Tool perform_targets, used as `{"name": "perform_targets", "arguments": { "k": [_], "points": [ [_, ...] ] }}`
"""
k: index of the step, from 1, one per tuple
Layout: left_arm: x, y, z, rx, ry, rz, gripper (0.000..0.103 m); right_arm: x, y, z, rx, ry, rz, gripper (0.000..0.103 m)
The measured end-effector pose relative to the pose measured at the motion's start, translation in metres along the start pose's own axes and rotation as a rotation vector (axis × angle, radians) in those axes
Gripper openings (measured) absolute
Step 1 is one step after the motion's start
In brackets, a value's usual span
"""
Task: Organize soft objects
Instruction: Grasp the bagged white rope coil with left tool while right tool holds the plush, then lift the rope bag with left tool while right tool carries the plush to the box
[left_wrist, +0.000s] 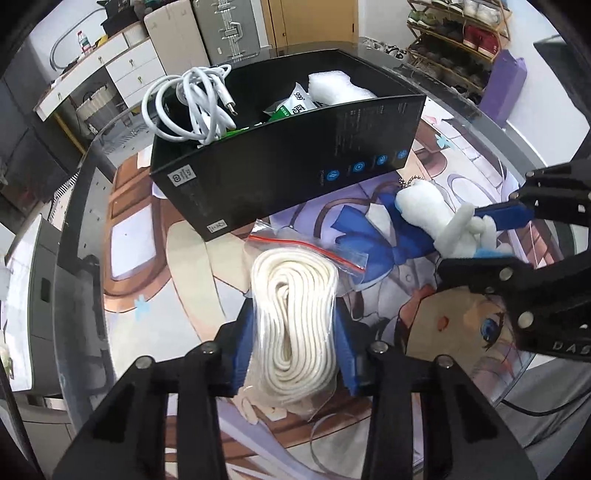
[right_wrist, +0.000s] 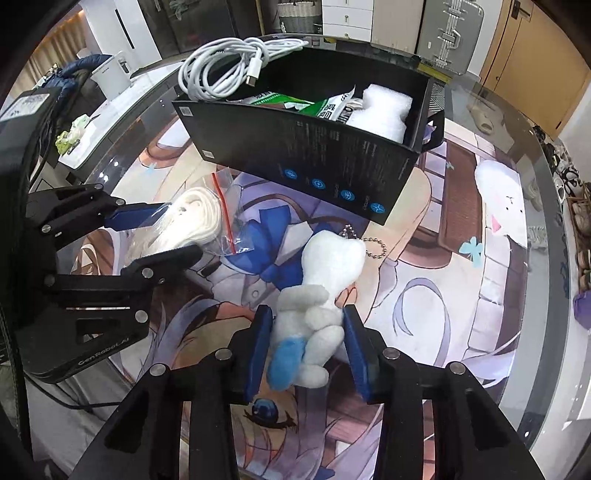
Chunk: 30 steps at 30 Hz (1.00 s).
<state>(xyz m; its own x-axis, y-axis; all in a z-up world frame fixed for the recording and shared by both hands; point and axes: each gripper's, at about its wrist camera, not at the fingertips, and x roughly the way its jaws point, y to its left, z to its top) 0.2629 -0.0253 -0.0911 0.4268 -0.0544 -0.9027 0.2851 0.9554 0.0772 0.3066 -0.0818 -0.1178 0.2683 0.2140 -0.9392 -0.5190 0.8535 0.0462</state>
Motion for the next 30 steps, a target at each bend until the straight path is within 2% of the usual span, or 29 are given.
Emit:
{"name": "perform_targets", "arguments": {
  "k": [5,18,30],
  "points": [
    [-0.009,0.002,0.001,-0.01,-0.01,-0.033,0.034,-0.009,0.0,-0.001,-0.004,-0.015,0.012,0.039],
    [-0.04,-0.001,0.002,0.005,-0.071,-0.063,0.034,-0.044,0.013,-0.005,-0.037,-0.083,0.016,0.039],
    [-0.09,-0.001,0.009,0.004,-0.19,-0.091,0.034,-0.09,0.032,-0.002,-0.064,-0.199,0.033,0.039]
  ]
}}
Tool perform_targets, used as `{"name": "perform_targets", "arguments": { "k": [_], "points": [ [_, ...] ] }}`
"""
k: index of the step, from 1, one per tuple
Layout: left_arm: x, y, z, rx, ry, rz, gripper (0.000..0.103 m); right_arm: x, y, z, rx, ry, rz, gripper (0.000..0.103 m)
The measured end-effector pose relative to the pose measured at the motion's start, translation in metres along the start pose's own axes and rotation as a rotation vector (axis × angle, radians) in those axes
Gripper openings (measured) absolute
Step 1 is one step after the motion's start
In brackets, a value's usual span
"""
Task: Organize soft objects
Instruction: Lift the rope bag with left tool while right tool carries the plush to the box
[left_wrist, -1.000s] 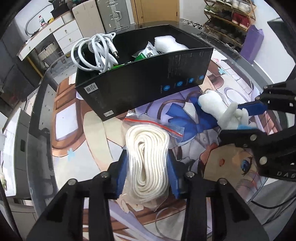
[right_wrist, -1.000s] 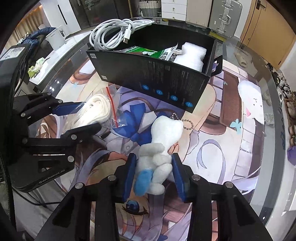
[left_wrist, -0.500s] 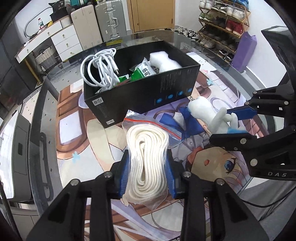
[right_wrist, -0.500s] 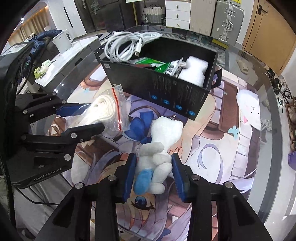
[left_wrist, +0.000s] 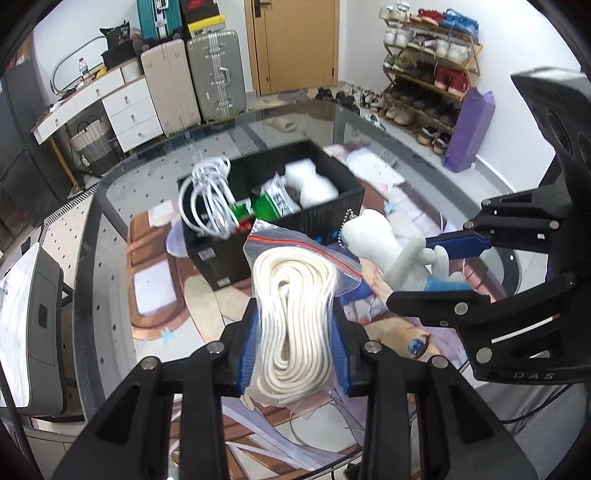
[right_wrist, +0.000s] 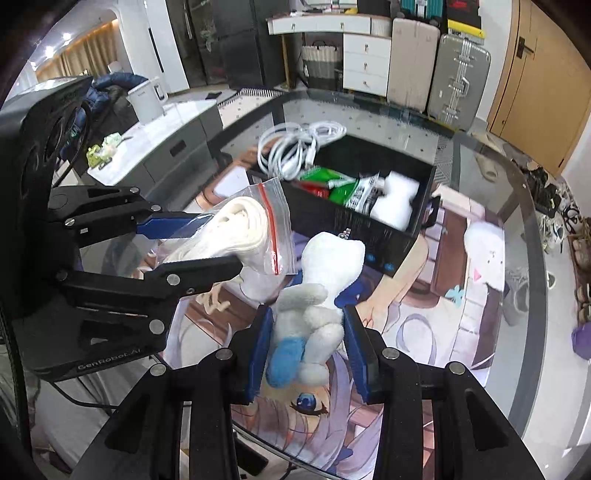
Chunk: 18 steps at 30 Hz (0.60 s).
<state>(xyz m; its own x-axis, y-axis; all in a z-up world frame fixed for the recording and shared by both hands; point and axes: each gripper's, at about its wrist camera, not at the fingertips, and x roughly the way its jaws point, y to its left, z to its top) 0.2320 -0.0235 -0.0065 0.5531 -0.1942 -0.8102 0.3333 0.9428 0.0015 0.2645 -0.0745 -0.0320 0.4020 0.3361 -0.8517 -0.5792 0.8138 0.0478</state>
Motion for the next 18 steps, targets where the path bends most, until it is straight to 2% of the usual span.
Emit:
{"name": "perform_targets", "arguments": {
  "k": [10,14,18],
  "points": [
    [-0.033,0.038,0.04,-0.089,-0.149,0.01,0.034,-0.042,-0.003,0.035,0.02,-0.188,-0.056,0.039],
    [-0.02,0.057,0.056,-0.137,-0.164,0.032,0.034,-0.039,-0.009,0.055,0.039,-0.233,-0.079,0.039],
    [0.004,0.071,0.069,-0.166,-0.162,0.063,0.034,-0.021,-0.018,0.071,0.056,-0.231,-0.101,0.039]
  ]
}}
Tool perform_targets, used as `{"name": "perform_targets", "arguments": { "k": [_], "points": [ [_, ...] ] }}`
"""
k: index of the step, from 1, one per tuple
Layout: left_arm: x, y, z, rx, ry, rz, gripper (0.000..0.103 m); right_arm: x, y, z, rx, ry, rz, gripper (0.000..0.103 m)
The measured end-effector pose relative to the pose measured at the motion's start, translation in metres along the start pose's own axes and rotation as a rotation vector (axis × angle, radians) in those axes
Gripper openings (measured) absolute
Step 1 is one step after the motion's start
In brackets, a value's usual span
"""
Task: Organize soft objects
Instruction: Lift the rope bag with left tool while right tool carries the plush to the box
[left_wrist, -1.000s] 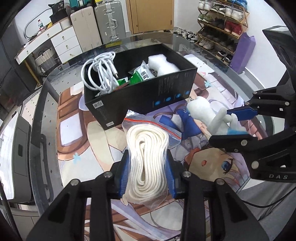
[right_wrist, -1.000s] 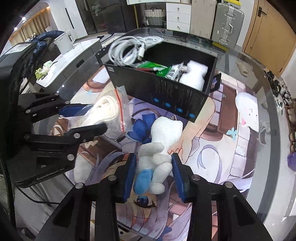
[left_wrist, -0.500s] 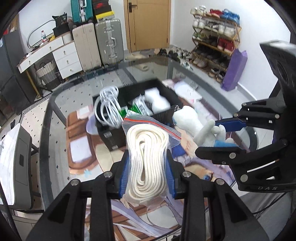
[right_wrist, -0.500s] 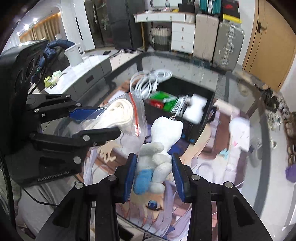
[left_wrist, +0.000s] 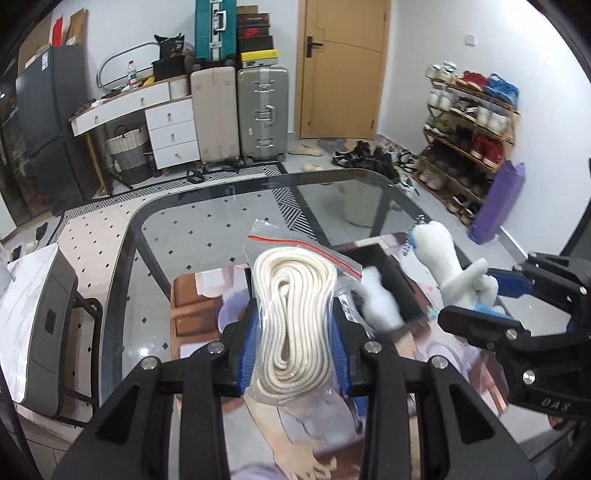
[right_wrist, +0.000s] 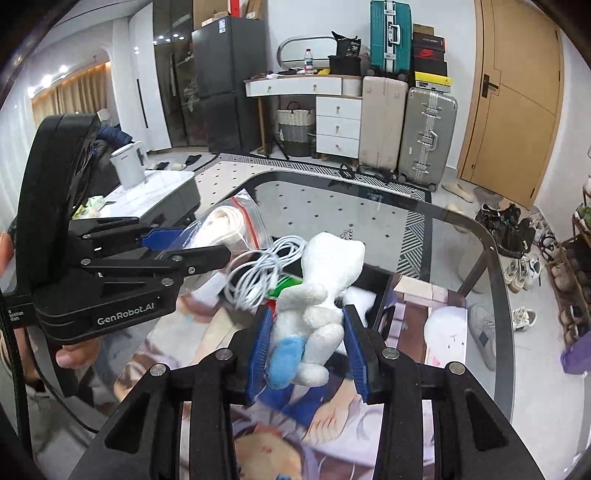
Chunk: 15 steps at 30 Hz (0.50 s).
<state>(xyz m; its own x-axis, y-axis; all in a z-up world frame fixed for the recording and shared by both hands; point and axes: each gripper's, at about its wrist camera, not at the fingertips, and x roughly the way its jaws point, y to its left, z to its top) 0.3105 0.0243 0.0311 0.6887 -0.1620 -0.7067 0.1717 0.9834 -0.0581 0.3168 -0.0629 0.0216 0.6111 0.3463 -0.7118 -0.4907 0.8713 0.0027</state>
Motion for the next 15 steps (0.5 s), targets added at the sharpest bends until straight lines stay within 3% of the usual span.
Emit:
{"name": "perform_targets", "arguments": {
  "k": [10,15],
  "points": [
    [0.05,0.021,0.011,-0.095,0.02,0.034,0.034,0.065,-0.017,0.007,0.014,0.058,-0.027,0.039],
    [0.066,0.003,0.008,-0.039,0.043,0.037,0.034,0.087,-0.029,0.004,0.035,0.089,-0.035,0.039]
  ]
}}
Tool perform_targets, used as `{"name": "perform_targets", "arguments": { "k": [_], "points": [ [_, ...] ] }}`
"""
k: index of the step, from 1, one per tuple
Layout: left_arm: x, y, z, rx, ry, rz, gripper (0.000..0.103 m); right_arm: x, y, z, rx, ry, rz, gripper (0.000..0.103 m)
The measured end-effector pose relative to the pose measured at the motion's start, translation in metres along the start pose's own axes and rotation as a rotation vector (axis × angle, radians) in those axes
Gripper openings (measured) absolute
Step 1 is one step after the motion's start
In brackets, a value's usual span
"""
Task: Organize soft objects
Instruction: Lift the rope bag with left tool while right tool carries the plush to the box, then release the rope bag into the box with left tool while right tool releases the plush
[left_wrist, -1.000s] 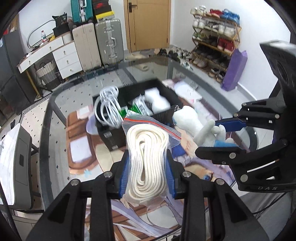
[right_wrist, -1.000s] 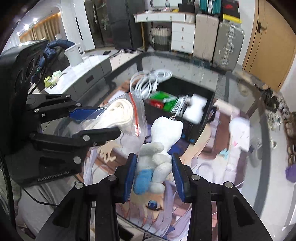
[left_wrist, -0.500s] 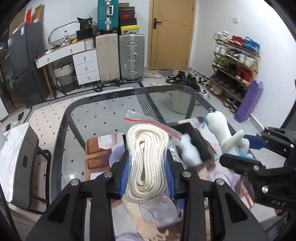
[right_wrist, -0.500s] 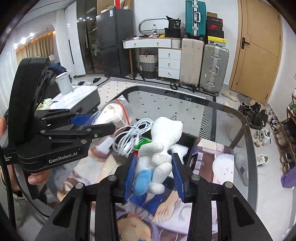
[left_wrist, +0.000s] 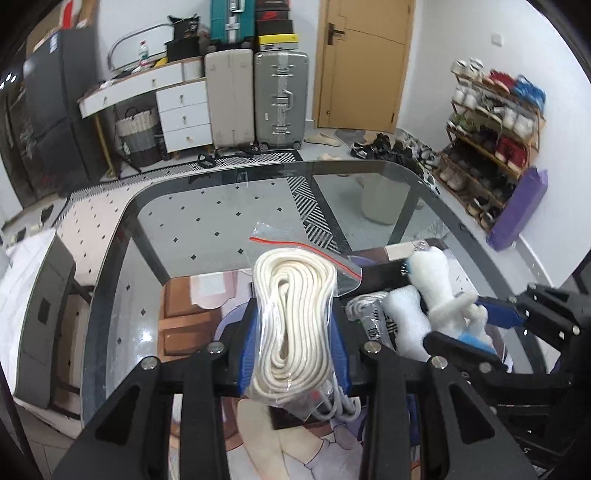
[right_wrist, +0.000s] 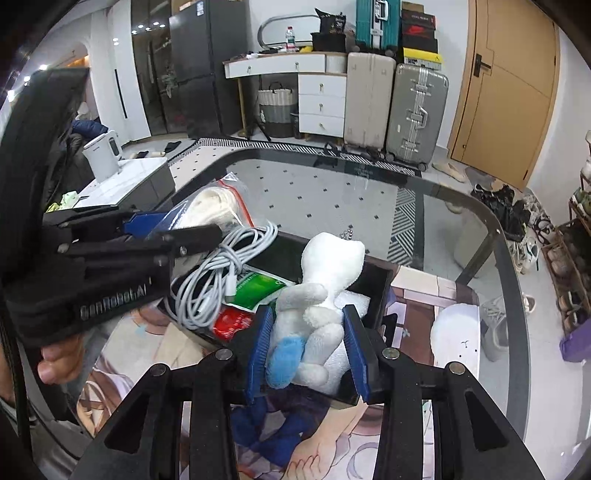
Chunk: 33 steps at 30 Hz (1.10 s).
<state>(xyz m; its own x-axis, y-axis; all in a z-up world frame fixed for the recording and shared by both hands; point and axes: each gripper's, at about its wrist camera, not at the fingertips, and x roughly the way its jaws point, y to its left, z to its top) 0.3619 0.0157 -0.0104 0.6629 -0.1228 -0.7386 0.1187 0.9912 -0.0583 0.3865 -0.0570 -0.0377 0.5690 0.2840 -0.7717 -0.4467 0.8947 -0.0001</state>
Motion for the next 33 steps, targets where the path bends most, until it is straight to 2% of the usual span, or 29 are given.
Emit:
{"name": "perform_targets", "arguments": {
  "k": [3,6,16,19,21,23,29,33],
  "points": [
    [0.013,-0.013,-0.004,0.005,0.044,-0.051,0.034,0.012,-0.006,-0.002,0.007,0.02,-0.003,0.039],
    [0.023,-0.024,-0.011,0.04,0.069,-0.016,0.033,0.023,-0.012,-0.003,0.009,0.036,-0.008,0.039],
    [0.027,-0.028,-0.022,0.083,0.067,0.003,0.036,0.036,-0.015,-0.016,-0.018,0.069,-0.004,0.039],
    [0.027,-0.026,-0.021,0.079,0.065,-0.007,0.04,0.037,-0.018,-0.018,-0.012,0.074,0.003,0.039],
    [0.03,-0.023,-0.022,0.052,0.091,-0.029,0.047,0.037,-0.019,-0.019,-0.009,0.073,0.007,0.039],
    [0.032,-0.02,-0.024,0.037,0.106,-0.038,0.047,0.037,-0.02,-0.019,-0.007,0.074,0.009,0.039],
    [0.032,-0.025,-0.032,0.063,0.11,-0.002,0.053,0.034,-0.018,-0.02,-0.008,0.072,0.009,0.039],
    [0.029,-0.028,-0.033,0.061,0.104,-0.003,0.056,0.031,-0.018,-0.021,-0.004,0.064,0.012,0.039]
  ]
}}
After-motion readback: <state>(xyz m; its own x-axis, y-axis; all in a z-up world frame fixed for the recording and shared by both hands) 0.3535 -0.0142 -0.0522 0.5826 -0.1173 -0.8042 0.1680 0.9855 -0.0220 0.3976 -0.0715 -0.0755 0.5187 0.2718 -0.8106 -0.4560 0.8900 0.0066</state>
